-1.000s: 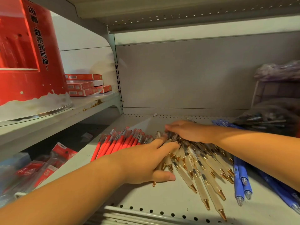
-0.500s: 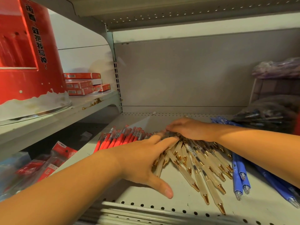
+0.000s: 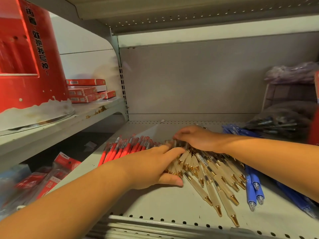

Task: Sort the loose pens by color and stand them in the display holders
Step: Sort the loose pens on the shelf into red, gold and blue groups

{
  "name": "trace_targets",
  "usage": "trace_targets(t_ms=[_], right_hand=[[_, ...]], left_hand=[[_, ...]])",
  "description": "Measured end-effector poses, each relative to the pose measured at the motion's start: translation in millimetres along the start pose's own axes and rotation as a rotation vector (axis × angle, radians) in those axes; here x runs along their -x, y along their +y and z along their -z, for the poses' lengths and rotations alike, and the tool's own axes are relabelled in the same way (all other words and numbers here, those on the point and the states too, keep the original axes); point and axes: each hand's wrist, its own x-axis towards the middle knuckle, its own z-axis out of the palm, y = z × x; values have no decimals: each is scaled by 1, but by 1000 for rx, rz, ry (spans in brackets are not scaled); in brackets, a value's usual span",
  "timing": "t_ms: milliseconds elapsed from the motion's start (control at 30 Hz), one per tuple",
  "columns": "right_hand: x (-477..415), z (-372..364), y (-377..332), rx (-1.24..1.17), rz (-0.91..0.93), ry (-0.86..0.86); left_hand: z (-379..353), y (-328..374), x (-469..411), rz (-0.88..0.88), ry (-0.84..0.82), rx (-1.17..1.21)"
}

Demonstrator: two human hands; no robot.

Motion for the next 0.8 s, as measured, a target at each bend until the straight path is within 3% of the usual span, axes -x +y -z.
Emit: trace_targets(t_ms=[267,400,500,633,800], right_hand=[[15,16,-9,-7,-29,25],[23,30,-8,123,-192,159],[30,30,-14,-83,-292,52],[38,26,-26,-242,-157,-28],[55,37,-26,-11,-107,-6]], left_hand=[[3,9,5,3,-36,44],[2,18,4,-8,-27,17],[-1,22,1,-1,-12,-15],[-2,26,-2,-13,44,-106],[-2,28,-1,12,137,-148]])
